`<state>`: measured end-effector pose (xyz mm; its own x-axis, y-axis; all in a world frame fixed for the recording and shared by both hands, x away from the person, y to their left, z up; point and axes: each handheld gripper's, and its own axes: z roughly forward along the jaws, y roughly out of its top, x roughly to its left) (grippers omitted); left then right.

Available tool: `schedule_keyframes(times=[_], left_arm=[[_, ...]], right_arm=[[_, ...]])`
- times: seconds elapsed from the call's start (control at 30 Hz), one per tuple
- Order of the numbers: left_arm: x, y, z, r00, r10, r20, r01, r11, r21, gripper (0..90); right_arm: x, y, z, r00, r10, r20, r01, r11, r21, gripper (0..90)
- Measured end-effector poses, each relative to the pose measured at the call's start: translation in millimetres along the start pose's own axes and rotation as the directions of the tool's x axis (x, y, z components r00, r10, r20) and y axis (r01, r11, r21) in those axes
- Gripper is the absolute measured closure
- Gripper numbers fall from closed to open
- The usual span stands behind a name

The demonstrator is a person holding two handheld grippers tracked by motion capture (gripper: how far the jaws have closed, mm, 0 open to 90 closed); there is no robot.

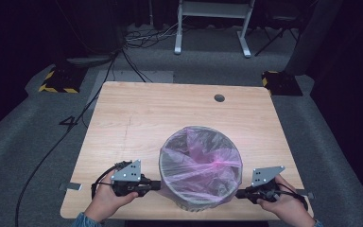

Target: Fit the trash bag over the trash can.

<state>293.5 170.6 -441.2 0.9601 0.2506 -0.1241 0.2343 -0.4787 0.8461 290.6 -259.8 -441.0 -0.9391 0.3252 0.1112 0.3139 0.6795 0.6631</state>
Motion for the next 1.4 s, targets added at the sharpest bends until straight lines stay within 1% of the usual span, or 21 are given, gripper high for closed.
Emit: schedule_keyframes(times=[0.1, 0.27, 0.37, 0.43, 0.53, 0.57, 0.6, 0.63, 0.67, 0.73, 0.8, 0.87, 0.93, 0.97, 1.03, 1.07, 1.1, 1.2, 1.27, 1.33, 1.4], left_arm=[[6.6, -10.3, 2.4, 0.9994, -0.035, -0.009, 0.035, 0.9994, 0.004, 90.0], [15.1, -23.1, 2.5, 0.9969, -0.064, -0.045, 0.065, 0.9976, 0.022, 90.0], [22.3, -32.9, 4.0, 0.9918, -0.076, -0.103, 0.084, 0.9933, 0.079, 90.0], [24.5, -36.1, 3.7, 0.9895, -0.079, -0.121, 0.090, 0.9916, 0.092, 90.0], [22.6, -35.3, -1.6, 0.9879, -0.075, -0.136, 0.084, 0.9944, 0.064, 90.0], [21.5, -34.4, -5.3, 0.9883, -0.079, -0.130, 0.084, 0.9959, 0.033, 86.2], [20.0, -33.5, -8.4, 0.9877, -0.083, -0.133, 0.085, 0.9964, 0.009, 76.7], [17.8, -32.5, -11.3, 0.9864, -0.090, -0.137, 0.089, 0.9959, -0.014, 67.3], [15.9, -31.1, -14.2, 0.9865, -0.086, -0.139, 0.083, 0.9961, -0.029, 60.2], [11.0, -27.3, -18.1, 0.9873, -0.072, -0.142, 0.067, 0.9968, -0.044, 46.3], [5.8, -21.6, -20.8, 0.9898, -0.050, -0.134, 0.042, 0.9974, -0.058, 36.6], [1.5, -13.4, -19.8, 0.9934, -0.031, -0.110, 0.024, 0.9972, -0.071, 32.2], [-0.7, -4.7, -16.3, 0.9946, -0.014, -0.103, 0.006, 0.9973, -0.073, 29.6], [-1.1, 0.1, -13.6, 0.9951, -0.007, -0.099, 0.000, 0.9971, -0.077, 29.4], [-0.1, 6.0, -9.5, 0.9959, 0.002, -0.090, -0.010, 0.9964, -0.084, 27.9], [0.2, 7.1, -8.4, 0.9961, 0.005, -0.088, -0.012, 0.9961, -0.088, 27.6], [0.6, 9.7, -6.3, 0.9965, 0.012, -0.083, -0.019, 0.9959, -0.088, 27.4], [-0.7, 14.2, -3.2, 0.9972, 0.026, -0.070, -0.033, 0.9950, -0.094, 24.3], [-0.7, 15.6, -3.3, 0.9973, 0.030, -0.068, -0.036, 0.9947, -0.096, 25.5], [-0.2, 16.0, -4.2, 0.9973, 0.031, -0.067, -0.038, 0.9935, -0.107, 33.6], [0.7, 16.3, -5.9, 0.9969, 0.047, -0.063, -0.054, 0.9932, -0.104, 47.5]], right_arm=[[1.8, -0.2, 2.9, 1.0000, -0.003, 0.007, 0.003, 1.000, 0.022, 90.0], [-12.1, -17.5, 4.2, 0.9946, 0.079, 0.067, -0.083, 0.994, 0.066, 90.0], [-15.2, -27.2, 5.8, 0.9892, 0.115, 0.091, -0.123, 0.989, 0.083, 90.0], [-16.6, -32.8, 6.3, 0.9855, 0.134, 0.104, -0.145, 0.985, 0.098, 90.0], [-17.0, -37.5, 2.8, 0.9835, 0.158, 0.088, -0.166, 0.981, 0.097, 90.0], [-17.5, -38.2, 0.4, 0.9837, 0.159, 0.083, -0.167, 0.982, 0.091, 87.3], [-18.3, -38.5, -4.5, 0.9843, 0.161, 0.072, -0.165, 0.984, 0.061, 71.6], [-19.2, -38.1, -8.5, 0.9871, 0.139, 0.079, -0.141, 0.990, 0.026, 58.6], [-19.3, -37.1, -13.3, 0.9888, 0.116, 0.094, -0.118, 0.993, 0.006, 49.4], [-18.4, -33.5, -23.4, 0.9893, 0.090, 0.115, -0.085, 0.995, -0.050, 37.7], [-17.1, -28.5, -32.1, 0.9895, 0.091, 0.113, -0.080, 0.992, -0.099, 33.8], [-15.6, -17.5, -39.9, 0.9903, 0.084, 0.111, -0.066, 0.985, -0.161, 31.3], [-15.1, -3.9, -42.7, 0.9923, 0.060, 0.108, -0.037, 0.978, -0.205, 30.4], [-14.9, 3.3, -43.3, 0.9932, 0.045, 0.107, -0.020, 0.975, -0.221, 30.6], [-15.8, 16.4, -42.9, 0.9914, 0.014, 0.130, 0.018, 0.972, -0.236, 35.9], [-17.0, 23.0, -42.1, 0.9905, -0.001, 0.138, 0.032, 0.973, -0.229, 46.5], [-17.8, 25.2, -41.5, 0.9909, -0.005, 0.135, 0.036, 0.974, -0.225, 52.2], [-22.1, 34.8, -37.4, 0.9953, -0.021, 0.094, 0.042, 0.972, -0.229, 75.6], [-22.9, 37.6, -36.2, 0.9969, -0.010, 0.078, 0.028, 0.972, -0.234, 88.7], [-23.2, 38.9, -35.7, 0.9971, 0.009, 0.076, 0.010, 0.969, -0.245, 90.0], [-22.8, 39.8, -35.9, 0.9966, 0.019, 0.080, 0.002, 0.966, -0.257, 90.0]])
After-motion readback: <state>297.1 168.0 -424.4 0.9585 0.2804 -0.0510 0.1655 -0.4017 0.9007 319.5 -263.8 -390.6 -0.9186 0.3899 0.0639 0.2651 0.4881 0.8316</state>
